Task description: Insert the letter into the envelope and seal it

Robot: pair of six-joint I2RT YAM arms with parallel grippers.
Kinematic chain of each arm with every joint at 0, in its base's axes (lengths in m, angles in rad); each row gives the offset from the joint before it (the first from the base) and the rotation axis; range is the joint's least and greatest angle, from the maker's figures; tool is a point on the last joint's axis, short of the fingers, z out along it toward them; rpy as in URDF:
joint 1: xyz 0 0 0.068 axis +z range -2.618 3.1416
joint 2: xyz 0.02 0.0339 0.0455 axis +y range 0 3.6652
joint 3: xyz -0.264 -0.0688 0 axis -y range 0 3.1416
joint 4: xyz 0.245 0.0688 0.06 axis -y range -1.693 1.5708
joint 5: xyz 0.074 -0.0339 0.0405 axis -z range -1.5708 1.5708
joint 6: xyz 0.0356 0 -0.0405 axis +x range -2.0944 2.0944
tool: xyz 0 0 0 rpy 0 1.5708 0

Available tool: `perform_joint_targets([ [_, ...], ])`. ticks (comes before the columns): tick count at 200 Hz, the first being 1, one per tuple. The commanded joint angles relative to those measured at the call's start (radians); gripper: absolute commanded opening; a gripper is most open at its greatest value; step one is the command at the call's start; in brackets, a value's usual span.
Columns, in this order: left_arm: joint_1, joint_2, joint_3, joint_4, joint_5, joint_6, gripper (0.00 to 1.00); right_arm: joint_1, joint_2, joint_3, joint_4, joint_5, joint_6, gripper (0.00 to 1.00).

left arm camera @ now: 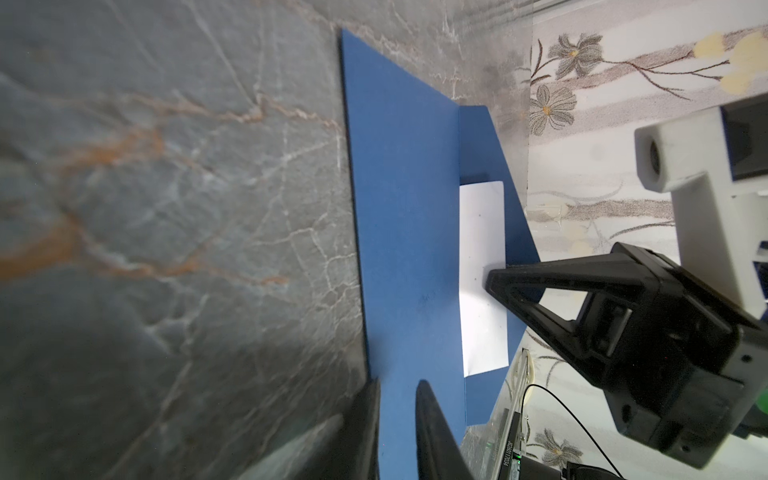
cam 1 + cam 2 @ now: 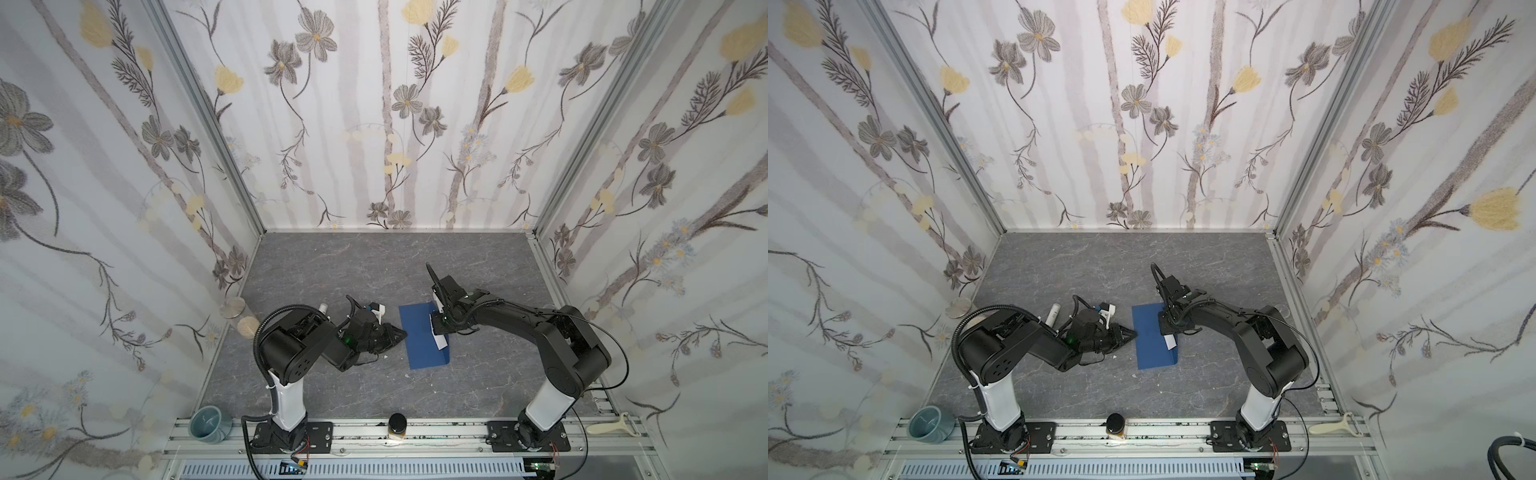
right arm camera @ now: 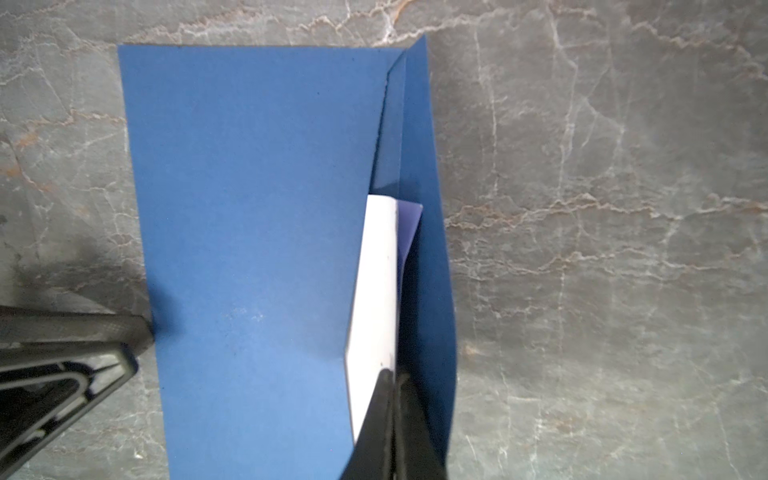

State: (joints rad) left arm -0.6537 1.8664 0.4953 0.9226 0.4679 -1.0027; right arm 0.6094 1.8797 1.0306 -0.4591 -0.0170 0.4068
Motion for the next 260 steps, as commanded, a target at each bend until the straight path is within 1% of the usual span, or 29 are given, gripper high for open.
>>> perform_joint_targets([
  [1, -0.003, 0.008, 0.000, -0.063, 0.000, -0.009, 0.20, 0.001, 0.007, -0.008, 0.051, -0.001, 0.003, 0.00],
  [86, -0.016, 0.010, 0.004, -0.062, -0.003, -0.020, 0.20, 0.001, 0.019, -0.039, 0.115, -0.065, 0.033, 0.00],
  [180, -0.019, 0.005, 0.003, -0.062, -0.015, -0.036, 0.20, 0.002, 0.021, -0.068, 0.160, -0.104, 0.059, 0.00],
  [215, -0.020, 0.001, 0.000, -0.062, -0.020, -0.036, 0.19, -0.001, 0.007, -0.072, 0.152, -0.087, 0.058, 0.00],
  [225, -0.019, -0.002, -0.002, -0.062, -0.023, -0.036, 0.19, -0.002, -0.001, -0.067, 0.142, -0.073, 0.055, 0.09],
  [237, -0.019, -0.004, -0.003, -0.062, -0.024, -0.036, 0.19, -0.003, -0.012, -0.063, 0.128, -0.055, 0.050, 0.22],
  [254, -0.018, -0.004, -0.002, -0.062, -0.024, -0.036, 0.19, -0.002, -0.025, -0.056, 0.112, -0.039, 0.045, 0.30],
  [260, -0.019, -0.004, -0.003, -0.062, -0.023, -0.036, 0.19, -0.003, -0.027, -0.055, 0.107, -0.034, 0.044, 0.32],
])
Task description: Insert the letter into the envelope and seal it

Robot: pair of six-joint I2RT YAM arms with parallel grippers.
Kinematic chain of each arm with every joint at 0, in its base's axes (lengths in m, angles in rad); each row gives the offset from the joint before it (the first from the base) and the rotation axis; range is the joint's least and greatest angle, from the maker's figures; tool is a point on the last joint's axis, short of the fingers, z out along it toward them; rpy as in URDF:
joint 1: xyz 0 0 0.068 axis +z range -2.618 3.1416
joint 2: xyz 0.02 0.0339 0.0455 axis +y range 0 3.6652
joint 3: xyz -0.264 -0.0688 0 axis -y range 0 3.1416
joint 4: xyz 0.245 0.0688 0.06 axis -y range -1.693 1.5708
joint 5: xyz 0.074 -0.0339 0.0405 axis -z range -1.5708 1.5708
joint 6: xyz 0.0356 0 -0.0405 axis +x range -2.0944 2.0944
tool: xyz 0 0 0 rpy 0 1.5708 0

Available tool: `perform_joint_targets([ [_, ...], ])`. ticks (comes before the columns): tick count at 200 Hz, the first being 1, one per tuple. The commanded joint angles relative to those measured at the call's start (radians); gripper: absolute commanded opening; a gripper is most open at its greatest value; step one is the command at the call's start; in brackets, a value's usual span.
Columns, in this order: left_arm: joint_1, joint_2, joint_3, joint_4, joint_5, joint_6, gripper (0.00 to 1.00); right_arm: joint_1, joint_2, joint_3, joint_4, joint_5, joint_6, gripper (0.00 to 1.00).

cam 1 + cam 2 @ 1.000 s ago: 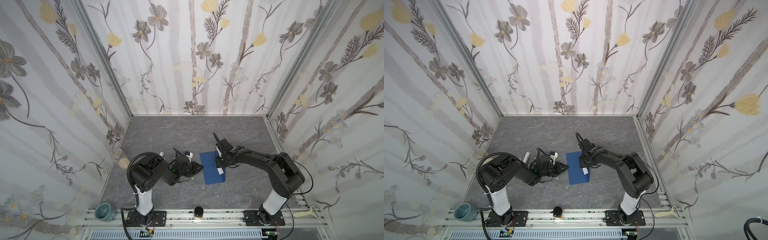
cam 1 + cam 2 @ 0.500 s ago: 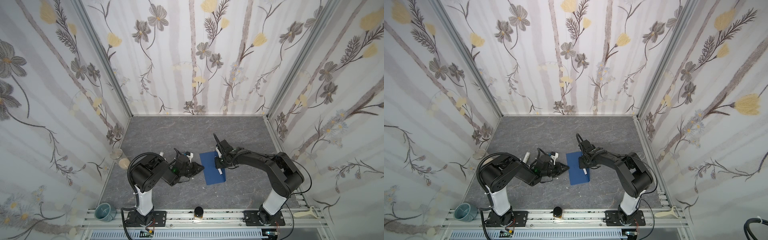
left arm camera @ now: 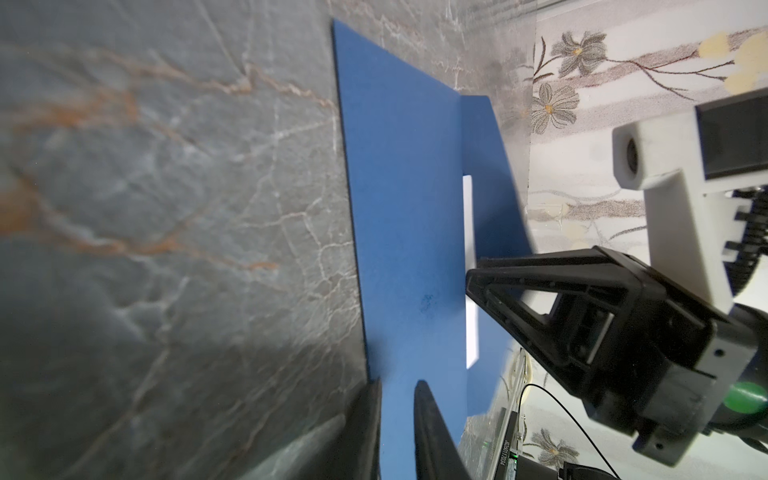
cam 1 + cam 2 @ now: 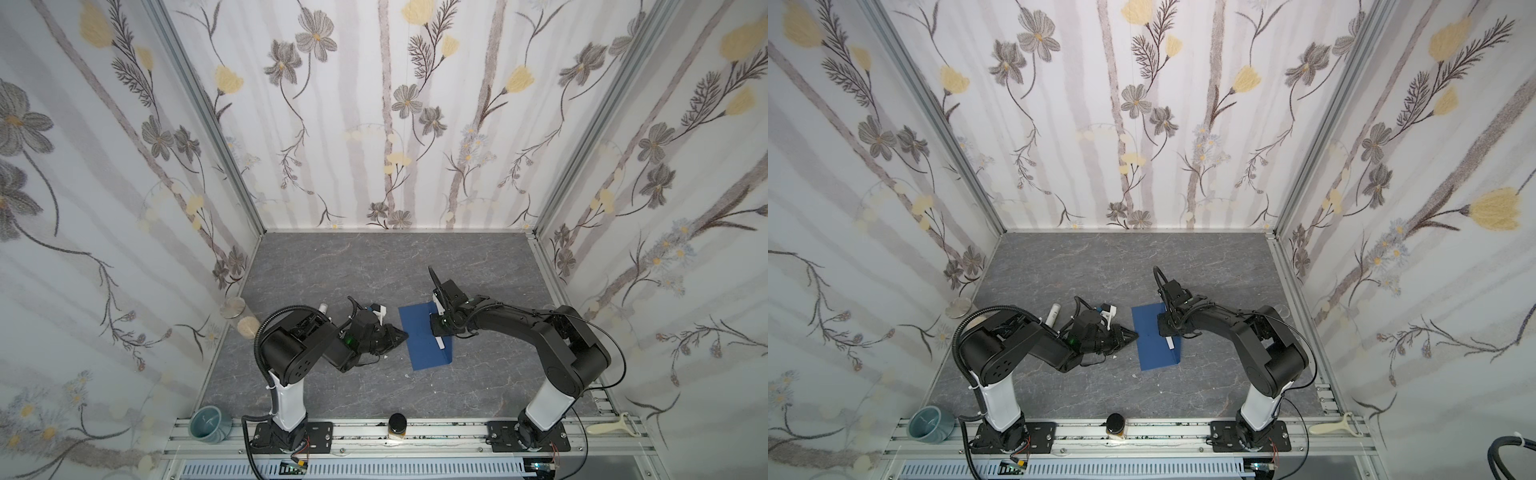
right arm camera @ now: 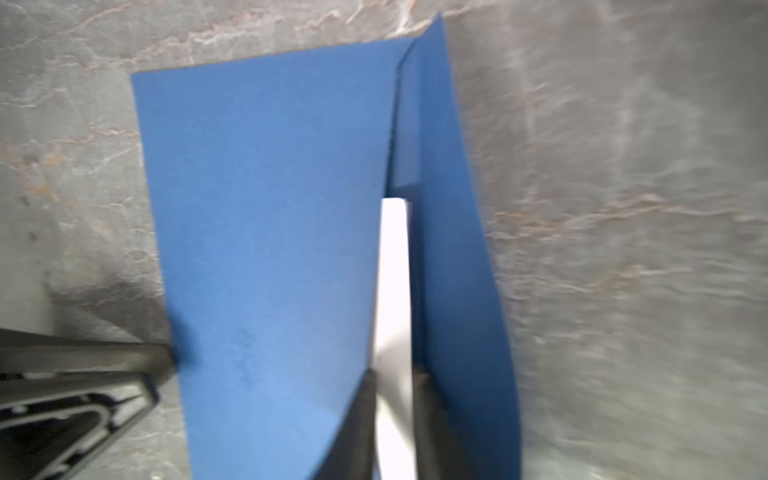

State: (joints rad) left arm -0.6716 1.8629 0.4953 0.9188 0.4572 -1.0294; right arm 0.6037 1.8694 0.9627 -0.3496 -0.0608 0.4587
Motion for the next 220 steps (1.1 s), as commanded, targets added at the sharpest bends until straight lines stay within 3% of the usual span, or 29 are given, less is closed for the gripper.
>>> perform_joint_targets([
  [1, -0.001, -0.001, -0.002, -0.059, -0.013, -0.009, 0.19, 0.002, -0.018, 0.013, -0.003, 0.010, -0.008, 0.32],
  [220, -0.052, 0.011, 0.076, -0.058, 0.006, -0.028, 0.19, 0.001, -0.003, -0.004, 0.022, 0.058, 0.011, 0.58],
])
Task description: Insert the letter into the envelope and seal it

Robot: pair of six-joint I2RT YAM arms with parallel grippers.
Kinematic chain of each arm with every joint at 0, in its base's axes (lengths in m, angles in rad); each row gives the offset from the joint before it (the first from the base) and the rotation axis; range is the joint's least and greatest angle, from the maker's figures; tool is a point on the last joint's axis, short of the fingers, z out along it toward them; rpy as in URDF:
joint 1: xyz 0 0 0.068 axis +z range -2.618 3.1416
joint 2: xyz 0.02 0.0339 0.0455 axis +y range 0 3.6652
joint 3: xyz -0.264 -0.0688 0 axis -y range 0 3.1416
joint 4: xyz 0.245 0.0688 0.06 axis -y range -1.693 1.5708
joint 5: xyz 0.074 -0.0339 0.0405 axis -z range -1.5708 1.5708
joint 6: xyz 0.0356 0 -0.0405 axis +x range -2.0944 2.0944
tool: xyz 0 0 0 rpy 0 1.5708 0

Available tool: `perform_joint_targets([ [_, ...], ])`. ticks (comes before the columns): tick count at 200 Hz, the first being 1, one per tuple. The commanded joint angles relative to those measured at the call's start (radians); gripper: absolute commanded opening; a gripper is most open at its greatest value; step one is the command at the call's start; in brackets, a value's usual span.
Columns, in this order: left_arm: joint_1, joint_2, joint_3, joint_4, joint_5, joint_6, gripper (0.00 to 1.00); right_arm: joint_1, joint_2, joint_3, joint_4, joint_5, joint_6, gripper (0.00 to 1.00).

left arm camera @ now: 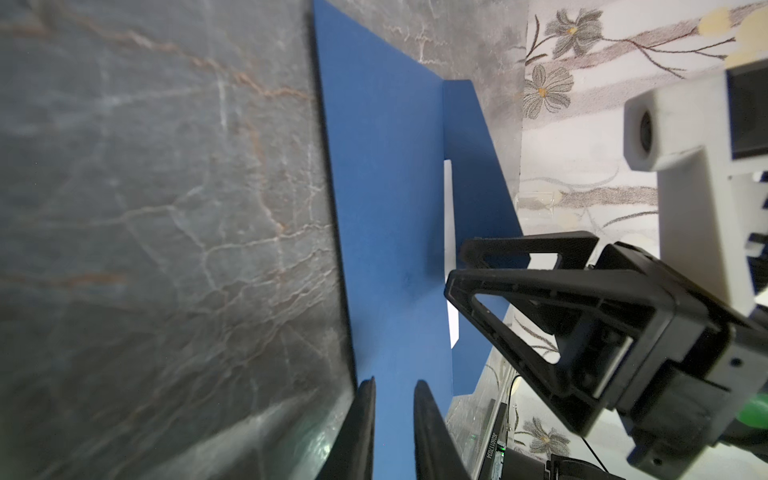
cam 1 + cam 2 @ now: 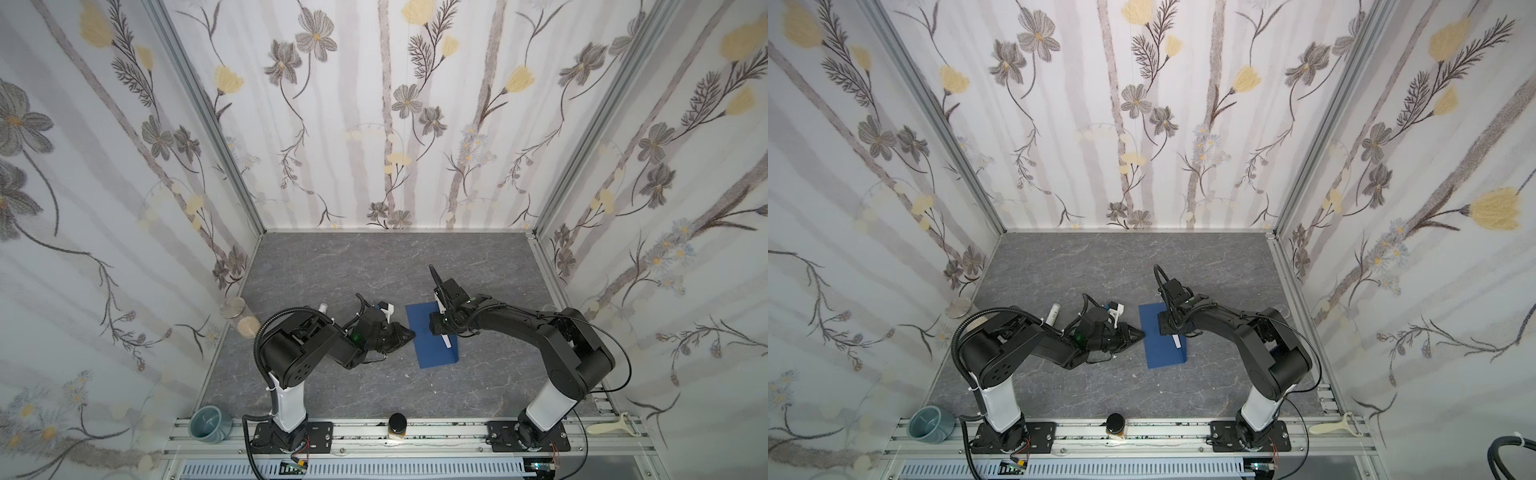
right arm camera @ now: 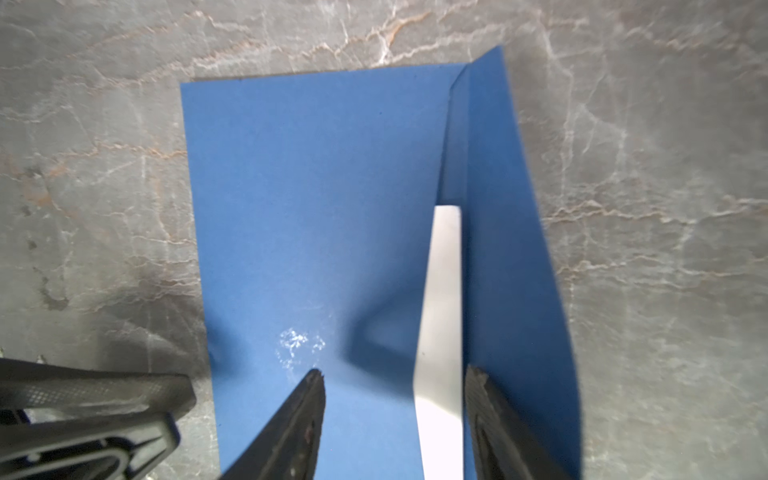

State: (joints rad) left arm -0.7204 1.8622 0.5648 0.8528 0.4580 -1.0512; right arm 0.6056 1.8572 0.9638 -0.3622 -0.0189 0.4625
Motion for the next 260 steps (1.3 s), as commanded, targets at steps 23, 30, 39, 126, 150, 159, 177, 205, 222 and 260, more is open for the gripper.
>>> perform_joint_targets([
  [23, -0.005, 0.019, 0.005, 0.008, 0.007, -0.007, 0.19, -0.005, 0.013, -0.019, 0.053, -0.007, 0.008, 0.61],
  [30, -0.005, 0.020, 0.007, 0.008, 0.008, -0.007, 0.19, -0.008, 0.013, -0.022, 0.059, -0.016, 0.009, 0.61],
  [39, -0.006, 0.022, 0.009, 0.008, 0.008, -0.007, 0.19, -0.010, 0.014, -0.026, 0.066, -0.025, 0.009, 0.61],
  [126, -0.016, 0.060, 0.027, 0.008, 0.013, -0.013, 0.19, -0.027, 0.005, -0.077, 0.158, -0.143, 0.009, 0.60],
  [150, -0.017, 0.073, 0.032, 0.007, 0.011, -0.012, 0.19, -0.026, 0.005, -0.085, 0.171, -0.169, 0.009, 0.59],
  [159, -0.018, 0.077, 0.030, 0.008, 0.010, -0.013, 0.19, -0.027, 0.005, -0.086, 0.174, -0.178, 0.010, 0.58],
  [177, -0.018, 0.076, 0.027, 0.007, 0.006, -0.013, 0.18, -0.027, -0.008, -0.093, 0.182, -0.184, 0.012, 0.58],
  [205, -0.017, 0.067, 0.019, 0.007, -0.004, -0.016, 0.18, -0.028, -0.021, -0.093, 0.180, -0.178, 0.015, 0.58],
  [222, -0.012, 0.040, 0.002, -0.010, -0.025, -0.013, 0.17, -0.032, -0.031, -0.089, 0.162, -0.137, 0.018, 0.58],
  [260, -0.008, -0.063, 0.018, -0.231, -0.128, 0.074, 0.18, -0.033, -0.062, -0.076, 0.135, -0.104, 0.022, 0.59],
])
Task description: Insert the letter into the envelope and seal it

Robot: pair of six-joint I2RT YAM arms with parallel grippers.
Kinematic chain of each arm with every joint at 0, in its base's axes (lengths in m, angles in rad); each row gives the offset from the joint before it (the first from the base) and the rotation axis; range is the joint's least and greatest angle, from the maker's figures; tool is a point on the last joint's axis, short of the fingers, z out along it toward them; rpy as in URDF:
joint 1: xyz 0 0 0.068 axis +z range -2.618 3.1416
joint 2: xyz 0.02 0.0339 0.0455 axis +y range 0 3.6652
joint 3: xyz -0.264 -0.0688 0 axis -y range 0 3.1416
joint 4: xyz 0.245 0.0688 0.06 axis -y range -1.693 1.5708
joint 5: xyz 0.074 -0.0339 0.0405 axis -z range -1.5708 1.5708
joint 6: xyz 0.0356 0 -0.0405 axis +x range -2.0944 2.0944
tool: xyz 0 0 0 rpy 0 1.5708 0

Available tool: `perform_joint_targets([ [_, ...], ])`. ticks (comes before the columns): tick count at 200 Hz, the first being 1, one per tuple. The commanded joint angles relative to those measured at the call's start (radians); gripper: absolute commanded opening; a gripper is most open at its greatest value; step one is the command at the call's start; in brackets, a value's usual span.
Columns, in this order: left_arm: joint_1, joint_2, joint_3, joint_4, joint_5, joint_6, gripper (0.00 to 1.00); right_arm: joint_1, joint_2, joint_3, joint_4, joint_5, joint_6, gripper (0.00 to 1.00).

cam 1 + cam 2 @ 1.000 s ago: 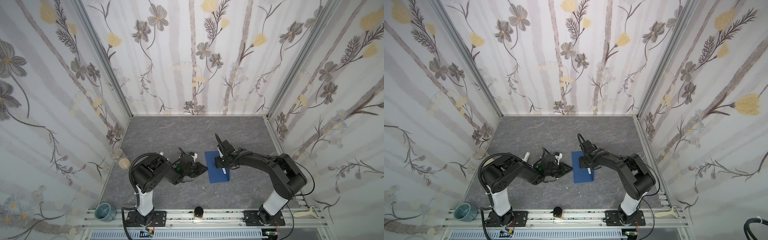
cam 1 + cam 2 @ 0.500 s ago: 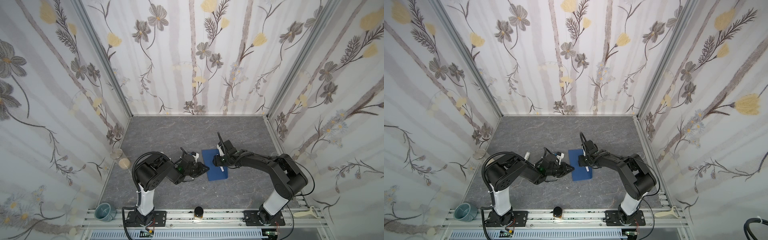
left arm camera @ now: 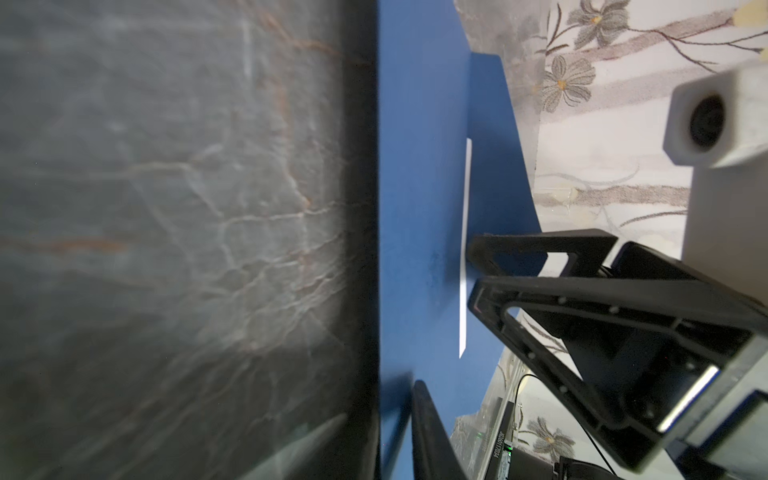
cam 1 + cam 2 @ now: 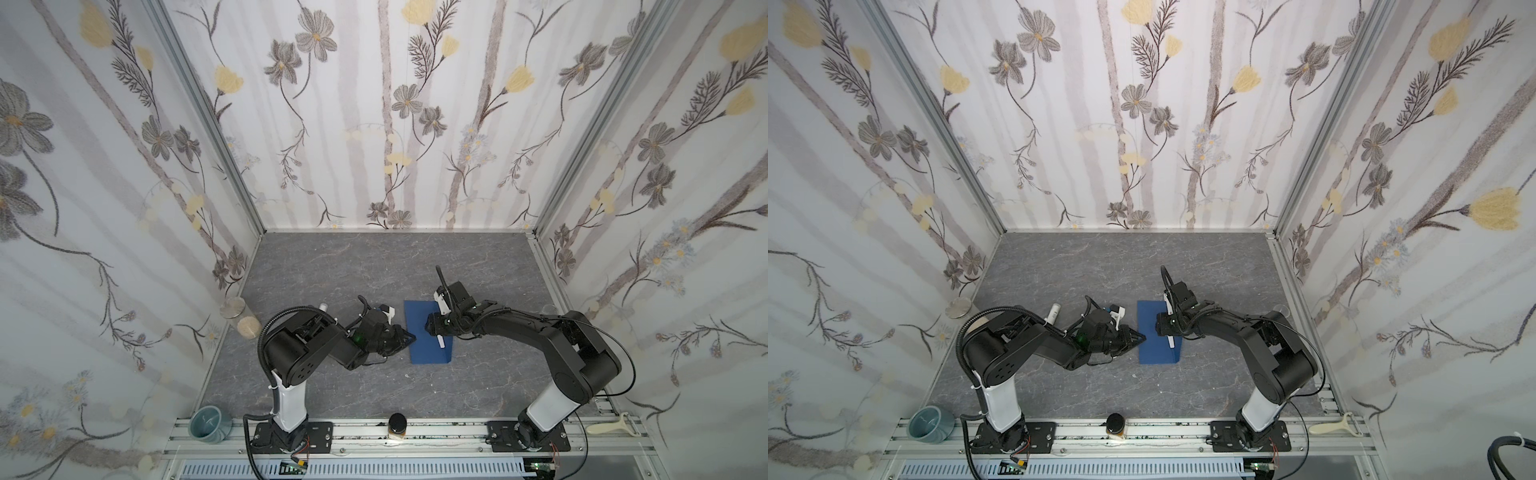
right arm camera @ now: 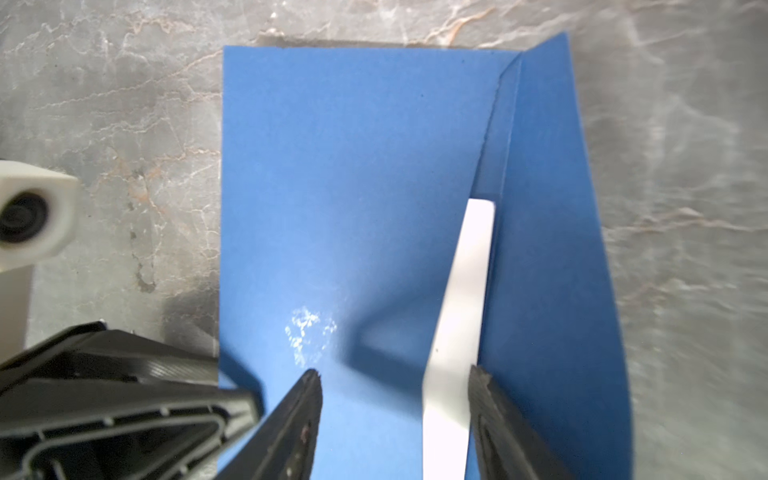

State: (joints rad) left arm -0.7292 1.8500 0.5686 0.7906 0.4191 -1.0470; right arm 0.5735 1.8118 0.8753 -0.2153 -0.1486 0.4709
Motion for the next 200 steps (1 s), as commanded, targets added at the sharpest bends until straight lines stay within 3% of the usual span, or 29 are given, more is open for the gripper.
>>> perform_joint_targets([
  [1, 0.001, -0.053, 0.016, -0.176, -0.093, 0.072, 0.18, -0.001, -0.017, 0.013, -0.012, 0.026, 0.013, 0.59],
  [49, -0.012, -0.100, 0.085, -0.286, -0.127, 0.138, 0.19, 0.000, -0.012, 0.028, -0.029, 0.046, 0.021, 0.61],
  [200, -0.055, 0.093, 0.277, -0.281, -0.116, 0.175, 0.17, -0.022, -0.075, 0.027, -0.057, 0.042, 0.025, 0.53],
])
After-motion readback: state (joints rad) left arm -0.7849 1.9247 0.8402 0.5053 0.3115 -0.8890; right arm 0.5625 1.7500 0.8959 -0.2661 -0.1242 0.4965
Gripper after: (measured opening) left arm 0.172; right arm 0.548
